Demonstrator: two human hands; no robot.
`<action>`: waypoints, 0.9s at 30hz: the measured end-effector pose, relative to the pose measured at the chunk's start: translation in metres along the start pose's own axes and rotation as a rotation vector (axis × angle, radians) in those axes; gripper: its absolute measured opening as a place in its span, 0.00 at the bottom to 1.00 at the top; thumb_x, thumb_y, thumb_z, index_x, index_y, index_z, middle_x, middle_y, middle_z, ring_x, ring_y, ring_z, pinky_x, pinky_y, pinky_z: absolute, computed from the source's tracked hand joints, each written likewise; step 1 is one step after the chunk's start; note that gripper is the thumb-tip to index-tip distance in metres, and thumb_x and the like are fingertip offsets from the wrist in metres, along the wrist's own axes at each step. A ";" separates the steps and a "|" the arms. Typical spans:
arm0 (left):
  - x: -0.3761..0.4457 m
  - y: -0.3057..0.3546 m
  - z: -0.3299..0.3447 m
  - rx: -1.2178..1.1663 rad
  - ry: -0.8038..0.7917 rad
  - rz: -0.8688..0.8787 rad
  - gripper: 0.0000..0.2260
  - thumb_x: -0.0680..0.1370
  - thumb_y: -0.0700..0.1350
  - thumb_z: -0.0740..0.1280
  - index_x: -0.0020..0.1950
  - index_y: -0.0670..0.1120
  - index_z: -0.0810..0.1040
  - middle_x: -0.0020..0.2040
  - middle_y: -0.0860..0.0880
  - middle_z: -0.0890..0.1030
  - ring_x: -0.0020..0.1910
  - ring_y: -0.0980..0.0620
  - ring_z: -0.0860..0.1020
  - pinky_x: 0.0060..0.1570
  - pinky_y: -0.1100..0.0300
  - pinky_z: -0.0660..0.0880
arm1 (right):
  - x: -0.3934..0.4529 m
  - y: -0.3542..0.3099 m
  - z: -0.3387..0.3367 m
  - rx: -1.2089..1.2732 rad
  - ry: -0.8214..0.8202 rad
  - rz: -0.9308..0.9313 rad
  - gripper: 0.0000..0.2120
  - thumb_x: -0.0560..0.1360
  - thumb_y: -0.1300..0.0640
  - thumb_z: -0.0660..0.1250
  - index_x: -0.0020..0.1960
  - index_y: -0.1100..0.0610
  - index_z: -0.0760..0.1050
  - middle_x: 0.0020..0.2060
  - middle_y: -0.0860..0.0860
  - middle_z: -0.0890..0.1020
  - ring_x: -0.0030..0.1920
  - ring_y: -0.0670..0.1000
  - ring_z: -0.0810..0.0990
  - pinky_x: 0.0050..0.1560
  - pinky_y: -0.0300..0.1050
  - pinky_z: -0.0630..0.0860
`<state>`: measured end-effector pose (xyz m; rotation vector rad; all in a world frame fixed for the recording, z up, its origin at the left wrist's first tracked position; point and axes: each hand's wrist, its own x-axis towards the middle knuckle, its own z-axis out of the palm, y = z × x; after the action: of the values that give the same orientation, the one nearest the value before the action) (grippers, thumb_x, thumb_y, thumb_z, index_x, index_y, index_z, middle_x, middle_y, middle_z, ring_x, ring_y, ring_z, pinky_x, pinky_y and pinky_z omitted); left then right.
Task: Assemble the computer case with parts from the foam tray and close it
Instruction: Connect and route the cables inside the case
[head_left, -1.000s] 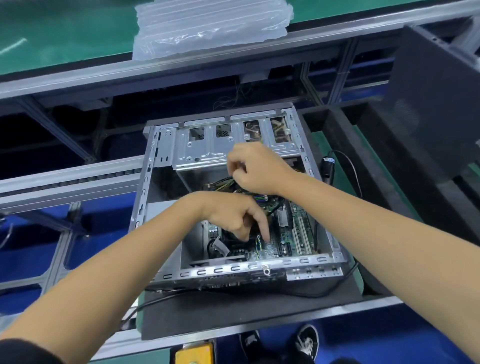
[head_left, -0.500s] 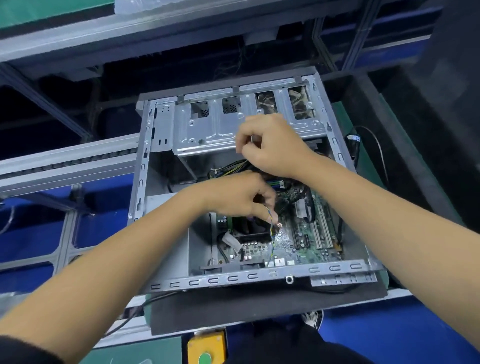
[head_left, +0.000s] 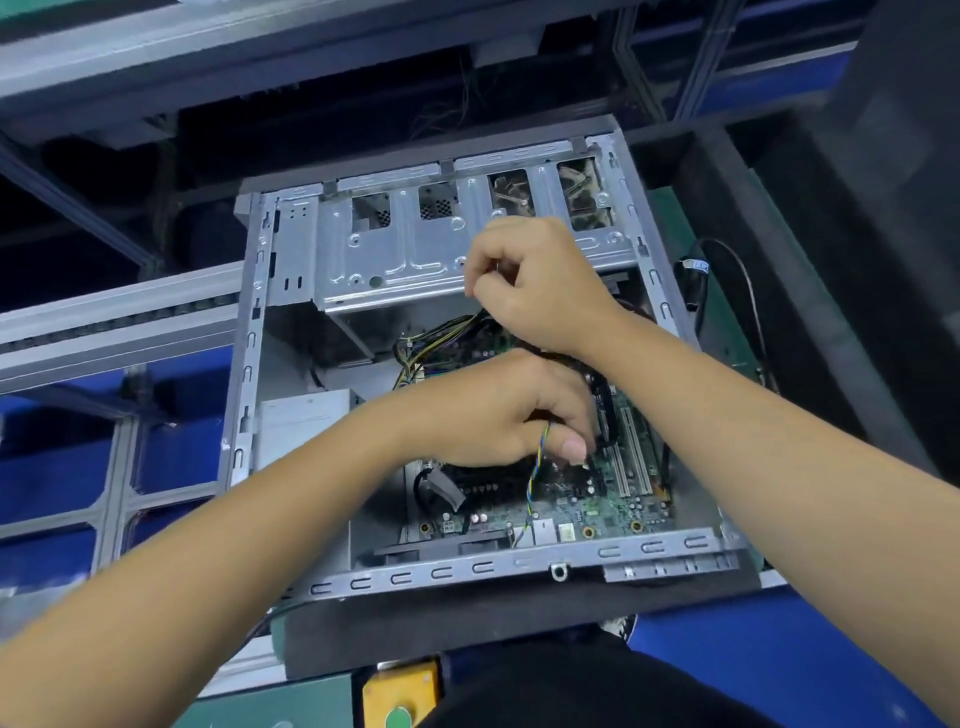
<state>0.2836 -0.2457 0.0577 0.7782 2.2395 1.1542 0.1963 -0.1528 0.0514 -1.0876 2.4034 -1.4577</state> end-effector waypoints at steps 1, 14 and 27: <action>0.000 0.002 0.000 0.028 0.027 0.027 0.07 0.75 0.43 0.70 0.47 0.39 0.83 0.48 0.47 0.81 0.47 0.51 0.79 0.50 0.57 0.75 | 0.001 0.001 0.000 -0.009 0.004 0.003 0.09 0.67 0.68 0.61 0.36 0.65 0.80 0.32 0.52 0.79 0.32 0.38 0.72 0.36 0.27 0.63; 0.005 0.027 0.011 0.297 -0.195 -0.157 0.18 0.81 0.54 0.59 0.42 0.42 0.76 0.29 0.53 0.74 0.31 0.60 0.73 0.31 0.61 0.68 | 0.003 0.005 -0.002 -0.038 0.056 0.031 0.08 0.68 0.69 0.61 0.35 0.66 0.79 0.32 0.54 0.79 0.33 0.45 0.71 0.36 0.41 0.69; 0.030 0.012 0.052 0.652 -0.217 -0.169 0.04 0.76 0.39 0.63 0.46 0.40 0.76 0.31 0.46 0.71 0.33 0.43 0.70 0.32 0.56 0.65 | 0.004 0.009 -0.008 -0.039 0.164 0.079 0.08 0.68 0.71 0.61 0.33 0.67 0.76 0.29 0.51 0.75 0.31 0.45 0.70 0.36 0.42 0.70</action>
<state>0.2989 -0.1910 0.0360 0.8775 2.4414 0.2271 0.1856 -0.1470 0.0495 -0.9022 2.5626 -1.5357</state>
